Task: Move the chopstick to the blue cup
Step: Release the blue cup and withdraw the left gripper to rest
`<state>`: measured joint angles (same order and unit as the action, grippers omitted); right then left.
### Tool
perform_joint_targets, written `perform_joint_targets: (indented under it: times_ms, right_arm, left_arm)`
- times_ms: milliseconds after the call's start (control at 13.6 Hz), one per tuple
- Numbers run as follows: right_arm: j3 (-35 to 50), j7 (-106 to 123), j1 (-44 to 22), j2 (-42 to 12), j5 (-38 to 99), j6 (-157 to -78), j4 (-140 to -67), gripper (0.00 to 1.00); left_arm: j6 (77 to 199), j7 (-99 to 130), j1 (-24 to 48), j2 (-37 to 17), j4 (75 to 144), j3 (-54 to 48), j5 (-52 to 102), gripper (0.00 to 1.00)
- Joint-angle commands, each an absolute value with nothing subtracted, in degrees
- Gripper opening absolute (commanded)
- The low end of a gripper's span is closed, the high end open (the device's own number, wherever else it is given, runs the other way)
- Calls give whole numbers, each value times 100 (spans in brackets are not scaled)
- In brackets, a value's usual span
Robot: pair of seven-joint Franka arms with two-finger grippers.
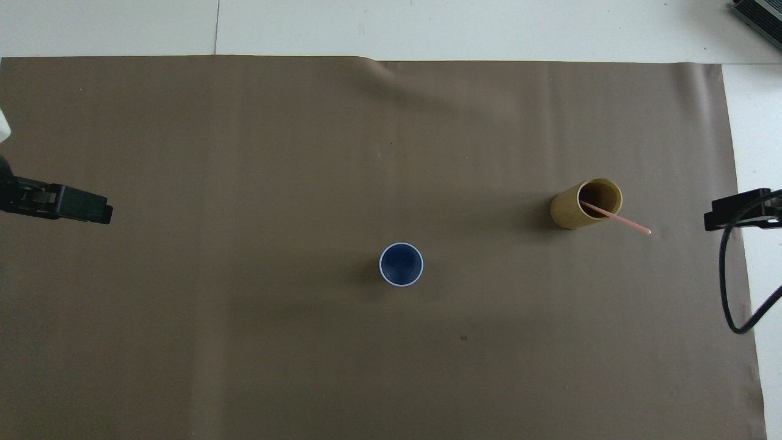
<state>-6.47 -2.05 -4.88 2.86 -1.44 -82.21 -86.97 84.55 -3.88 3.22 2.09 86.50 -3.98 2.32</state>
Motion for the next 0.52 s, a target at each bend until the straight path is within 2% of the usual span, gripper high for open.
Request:
perform_joint_targets:
  times_ms: [0, 442]
  right_arm:
    - [-624, -325, -466, 378, -123, -8200, -8763, 100]
    - [-624, -431, -466, 378, -114, -8543, -8842, 100]
  left_arm:
    - [8332, -413, 237, 360, 8806, -457, 123, 100]
    - [8262, -238, 220, 448, 8956, -422, 0, 100]
